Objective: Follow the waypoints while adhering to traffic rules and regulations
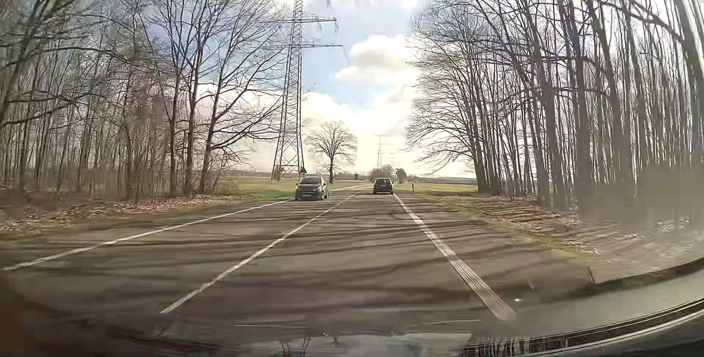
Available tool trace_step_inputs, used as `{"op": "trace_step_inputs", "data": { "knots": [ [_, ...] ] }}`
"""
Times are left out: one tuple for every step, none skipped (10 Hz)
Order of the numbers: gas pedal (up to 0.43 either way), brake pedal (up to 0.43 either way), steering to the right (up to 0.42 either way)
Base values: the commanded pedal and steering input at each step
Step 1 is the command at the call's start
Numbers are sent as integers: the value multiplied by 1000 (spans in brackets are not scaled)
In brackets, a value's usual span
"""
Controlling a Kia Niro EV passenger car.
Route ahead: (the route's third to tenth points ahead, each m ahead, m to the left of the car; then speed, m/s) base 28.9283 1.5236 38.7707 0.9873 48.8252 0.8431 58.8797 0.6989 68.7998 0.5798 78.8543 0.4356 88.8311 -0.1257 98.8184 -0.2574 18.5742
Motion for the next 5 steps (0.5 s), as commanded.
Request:
{"op": "trace_step_inputs", "data": {
  "knots": [
    [169,0,5],
    [169,0,5],
    [169,0,4],
    [169,0,4],
    [157,0,4]
  ]
}}
